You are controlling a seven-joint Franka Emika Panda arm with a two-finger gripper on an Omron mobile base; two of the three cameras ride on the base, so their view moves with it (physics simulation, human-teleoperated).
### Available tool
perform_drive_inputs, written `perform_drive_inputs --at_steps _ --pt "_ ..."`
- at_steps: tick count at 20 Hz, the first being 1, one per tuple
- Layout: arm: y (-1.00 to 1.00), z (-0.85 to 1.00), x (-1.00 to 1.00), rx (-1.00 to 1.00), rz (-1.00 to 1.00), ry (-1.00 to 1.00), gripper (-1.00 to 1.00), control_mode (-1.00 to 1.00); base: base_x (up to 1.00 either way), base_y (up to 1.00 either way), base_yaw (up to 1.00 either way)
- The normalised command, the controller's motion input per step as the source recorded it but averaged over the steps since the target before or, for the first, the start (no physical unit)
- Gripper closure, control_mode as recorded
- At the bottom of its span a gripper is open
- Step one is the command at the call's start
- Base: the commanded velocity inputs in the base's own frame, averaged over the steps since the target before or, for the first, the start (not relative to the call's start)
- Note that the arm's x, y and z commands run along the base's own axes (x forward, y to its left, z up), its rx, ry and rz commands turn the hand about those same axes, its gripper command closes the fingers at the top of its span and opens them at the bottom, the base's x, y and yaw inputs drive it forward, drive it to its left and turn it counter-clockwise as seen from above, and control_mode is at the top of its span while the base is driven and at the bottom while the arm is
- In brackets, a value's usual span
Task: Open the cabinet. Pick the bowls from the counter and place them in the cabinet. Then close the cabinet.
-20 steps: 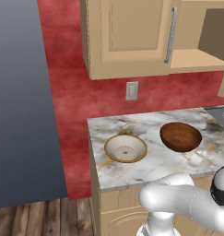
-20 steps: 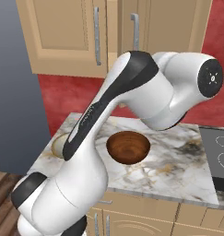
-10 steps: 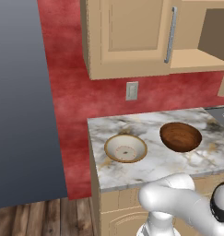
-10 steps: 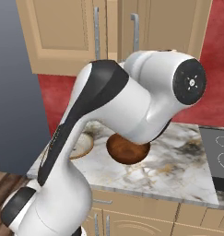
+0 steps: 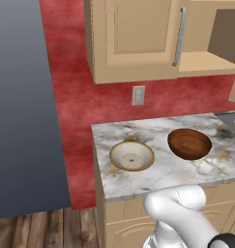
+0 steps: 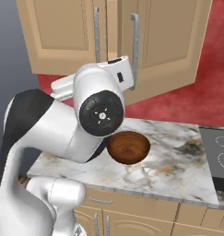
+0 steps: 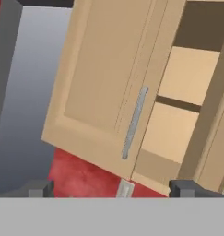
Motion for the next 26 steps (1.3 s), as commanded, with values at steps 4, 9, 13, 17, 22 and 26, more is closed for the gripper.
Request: perform_drive_inputs --at_steps 4,9,13,17,22,26 --pt "0.54 -0.28 0.13 -0.19 -0.3 0.0 -1.0 -1.0 0.0 0.0 0.0" --pt "0.23 -0.31 0.26 -0.25 -0.27 0.0 -1.0 -1.0 0.0 0.0 0.0" --pt "0.27 -0.15 0.32 -0.25 -0.18 0.03 -1.0 -1.0 0.0 0.0 0.0" --pt "0.12 -0.06 0.38 -0.23 -0.19 0.04 -1.0 -1.0 0.0 0.0 0.0" --pt "0.0 -0.01 0.38 -0.2 -0.24 0.08 -1.0 -1.0 0.0 0.0 0.0" --pt "0.0 -0.06 0.35 -0.2 -0.25 0.09 -1.0 -1.0 0.0 0.0 0.0"
